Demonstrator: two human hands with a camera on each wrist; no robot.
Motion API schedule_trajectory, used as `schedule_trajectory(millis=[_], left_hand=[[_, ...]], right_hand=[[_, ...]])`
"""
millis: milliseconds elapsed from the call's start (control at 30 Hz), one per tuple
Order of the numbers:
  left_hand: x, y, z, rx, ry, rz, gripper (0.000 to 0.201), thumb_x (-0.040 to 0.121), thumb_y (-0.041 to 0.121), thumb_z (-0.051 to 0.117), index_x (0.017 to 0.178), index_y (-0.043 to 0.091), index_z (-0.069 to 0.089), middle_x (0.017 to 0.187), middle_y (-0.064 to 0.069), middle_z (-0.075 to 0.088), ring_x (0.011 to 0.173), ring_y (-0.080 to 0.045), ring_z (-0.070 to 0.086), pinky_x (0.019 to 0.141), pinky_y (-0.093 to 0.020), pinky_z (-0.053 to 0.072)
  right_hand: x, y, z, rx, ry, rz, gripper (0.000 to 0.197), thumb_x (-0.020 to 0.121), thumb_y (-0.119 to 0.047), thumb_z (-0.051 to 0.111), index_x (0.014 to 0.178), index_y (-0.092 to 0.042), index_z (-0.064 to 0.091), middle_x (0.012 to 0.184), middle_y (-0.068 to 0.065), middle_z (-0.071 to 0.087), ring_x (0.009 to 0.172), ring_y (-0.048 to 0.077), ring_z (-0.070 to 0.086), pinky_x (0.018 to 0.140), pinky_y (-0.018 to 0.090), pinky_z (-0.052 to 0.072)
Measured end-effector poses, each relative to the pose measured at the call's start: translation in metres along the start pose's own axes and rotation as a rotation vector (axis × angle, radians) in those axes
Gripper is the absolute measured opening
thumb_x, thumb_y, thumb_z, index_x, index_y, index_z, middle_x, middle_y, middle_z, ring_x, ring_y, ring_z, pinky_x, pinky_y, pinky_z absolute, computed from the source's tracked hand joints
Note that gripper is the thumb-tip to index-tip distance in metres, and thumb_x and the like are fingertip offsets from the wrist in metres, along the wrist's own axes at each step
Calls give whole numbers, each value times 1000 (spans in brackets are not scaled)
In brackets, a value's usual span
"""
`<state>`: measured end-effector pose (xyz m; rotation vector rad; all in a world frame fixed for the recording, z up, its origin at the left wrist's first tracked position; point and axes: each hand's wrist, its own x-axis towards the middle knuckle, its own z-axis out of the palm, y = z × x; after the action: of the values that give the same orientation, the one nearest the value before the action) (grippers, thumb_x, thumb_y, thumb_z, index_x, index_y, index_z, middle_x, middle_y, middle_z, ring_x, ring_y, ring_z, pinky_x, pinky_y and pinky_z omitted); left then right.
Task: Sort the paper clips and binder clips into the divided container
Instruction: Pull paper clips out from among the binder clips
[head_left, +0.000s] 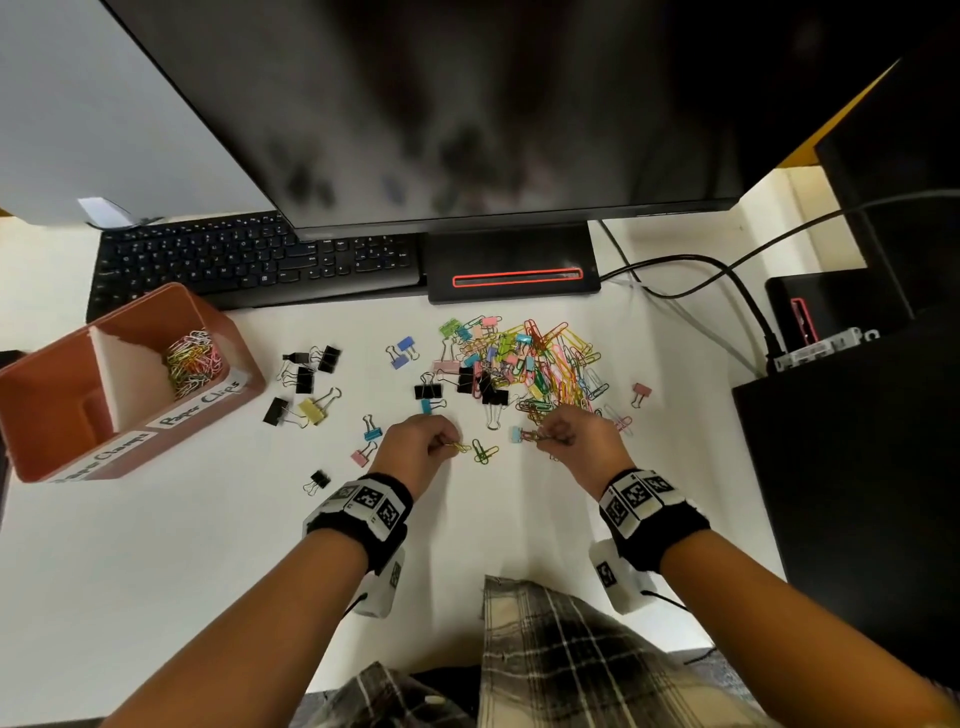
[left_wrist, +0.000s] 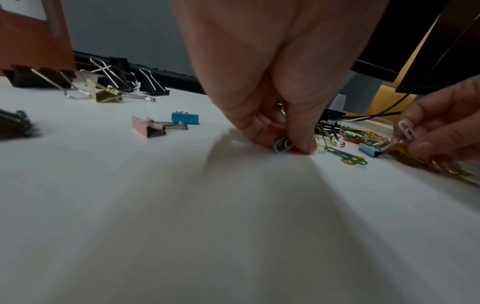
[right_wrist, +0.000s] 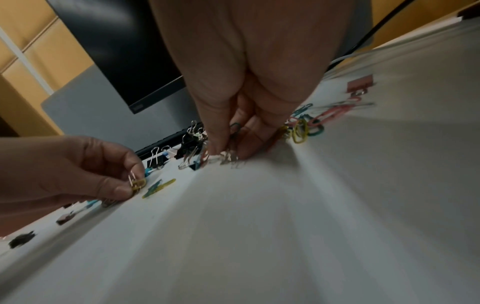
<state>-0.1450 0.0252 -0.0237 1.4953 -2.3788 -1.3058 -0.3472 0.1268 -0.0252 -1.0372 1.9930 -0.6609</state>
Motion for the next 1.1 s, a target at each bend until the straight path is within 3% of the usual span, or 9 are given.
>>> schedule_trajectory(millis=[167, 233, 300, 367, 467, 633, 800, 967, 1100], left_hand=[[-3, 2, 1, -5, -63, 49, 21, 82, 3, 65, 102, 9, 65, 85, 0, 59, 76, -12, 53, 65, 7, 32], [-4, 5, 3, 22, -120, 114, 27, 83, 5, 65, 109, 13, 65, 85, 1, 58, 77, -12, 52, 70, 0, 34], [-2, 8, 6, 77, -164, 163, 33, 84, 7, 64, 116, 15, 63, 88, 1, 58, 83, -12, 52, 80, -14, 40], [2, 11, 8, 152, -192, 175, 35, 86, 9, 61, 120, 15, 60, 98, -4, 62, 90, -15, 54, 87, -20, 39], [11, 14, 9, 234, -207, 169, 28, 86, 11, 61, 114, 12, 63, 107, -10, 62, 102, -24, 57, 86, -21, 37], [15, 18, 11, 265, -189, 168, 16, 87, 10, 59, 101, 7, 66, 107, -12, 54, 96, -27, 56, 82, -24, 41], [12, 15, 15, 280, -157, 181, 11, 88, 10, 55, 96, 5, 62, 97, -13, 60, 93, -28, 55, 77, -25, 38], [10, 14, 15, 258, -139, 161, 10, 88, 8, 55, 96, 5, 61, 96, -14, 62, 92, -29, 55, 77, -29, 38], [9, 13, 14, 191, -137, 140, 20, 88, 10, 57, 107, 8, 60, 104, -10, 64, 98, -24, 57, 82, -24, 39]], right_hand=[[6, -5, -7, 53, 37, 44, 28, 76, -12, 74, 101, -7, 66, 83, 5, 66, 75, 16, 60, 71, 20, 50], [8, -3, -11, 17, 67, 35, 28, 76, -17, 74, 101, -9, 67, 82, 4, 68, 75, 17, 62, 73, 26, 53], [8, -1, -14, -15, 109, 24, 24, 76, -17, 74, 98, -9, 68, 72, -2, 63, 68, 15, 59, 68, 24, 49], [6, 0, -19, -19, 144, 19, 24, 76, -15, 74, 97, -8, 69, 73, -3, 63, 70, 16, 59, 71, 24, 48], [4, 4, -23, -20, 163, 11, 23, 73, -16, 76, 94, -9, 70, 78, 0, 63, 73, 17, 60, 75, 31, 52], [5, 5, -26, -97, 132, -76, 17, 75, -10, 74, 92, -8, 71, 88, 2, 61, 81, 21, 61, 79, 34, 52], [17, -9, -17, -227, 9, -231, 11, 77, -4, 69, 87, -7, 71, 95, 9, 65, 84, 23, 61, 79, 34, 53], [35, -18, -10, -399, -86, -183, 12, 82, -7, 63, 93, -9, 66, 100, 9, 65, 91, 26, 61, 77, 29, 47], [40, -23, -9, -411, -110, -95, 28, 83, -10, 64, 110, -11, 58, 108, 10, 65, 97, 26, 60, 85, 35, 51]])
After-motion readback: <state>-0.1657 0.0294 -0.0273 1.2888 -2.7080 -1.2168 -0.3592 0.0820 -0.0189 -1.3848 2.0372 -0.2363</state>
